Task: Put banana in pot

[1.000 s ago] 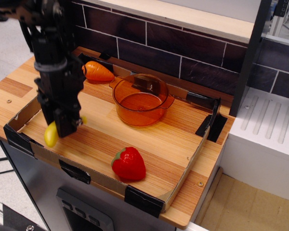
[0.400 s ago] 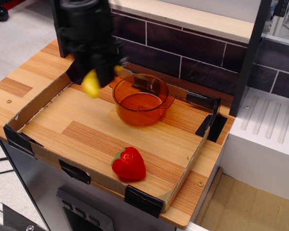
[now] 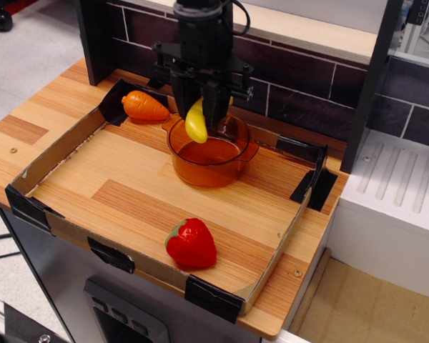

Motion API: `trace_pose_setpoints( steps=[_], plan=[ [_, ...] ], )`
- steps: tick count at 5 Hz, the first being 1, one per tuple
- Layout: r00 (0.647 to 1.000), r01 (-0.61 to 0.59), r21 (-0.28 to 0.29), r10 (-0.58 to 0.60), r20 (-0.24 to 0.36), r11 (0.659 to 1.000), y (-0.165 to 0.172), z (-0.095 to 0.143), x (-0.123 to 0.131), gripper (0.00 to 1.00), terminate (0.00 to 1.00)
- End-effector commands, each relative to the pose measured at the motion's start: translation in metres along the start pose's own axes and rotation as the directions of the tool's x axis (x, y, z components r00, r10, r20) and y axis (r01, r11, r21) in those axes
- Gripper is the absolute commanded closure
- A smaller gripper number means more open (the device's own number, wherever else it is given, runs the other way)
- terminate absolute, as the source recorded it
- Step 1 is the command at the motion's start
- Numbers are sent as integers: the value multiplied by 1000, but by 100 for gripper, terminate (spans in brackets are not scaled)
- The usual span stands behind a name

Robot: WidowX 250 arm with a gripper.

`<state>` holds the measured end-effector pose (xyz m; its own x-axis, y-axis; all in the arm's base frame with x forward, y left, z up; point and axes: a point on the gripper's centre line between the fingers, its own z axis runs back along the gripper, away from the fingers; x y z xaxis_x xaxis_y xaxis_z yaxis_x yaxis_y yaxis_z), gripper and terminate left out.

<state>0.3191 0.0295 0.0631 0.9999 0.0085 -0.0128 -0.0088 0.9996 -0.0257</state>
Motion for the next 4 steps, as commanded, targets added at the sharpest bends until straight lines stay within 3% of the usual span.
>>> trace_pose_setpoints(
  steps=[1, 2, 4],
  plan=[
    [999, 8, 88, -12, 37, 996, 6, 5, 23, 0, 0],
    [999, 11, 93, -15, 39, 996, 5, 6, 23, 0, 0],
    [995, 14, 48, -18, 95, 999, -4, 39, 20, 0, 0]
  ],
)
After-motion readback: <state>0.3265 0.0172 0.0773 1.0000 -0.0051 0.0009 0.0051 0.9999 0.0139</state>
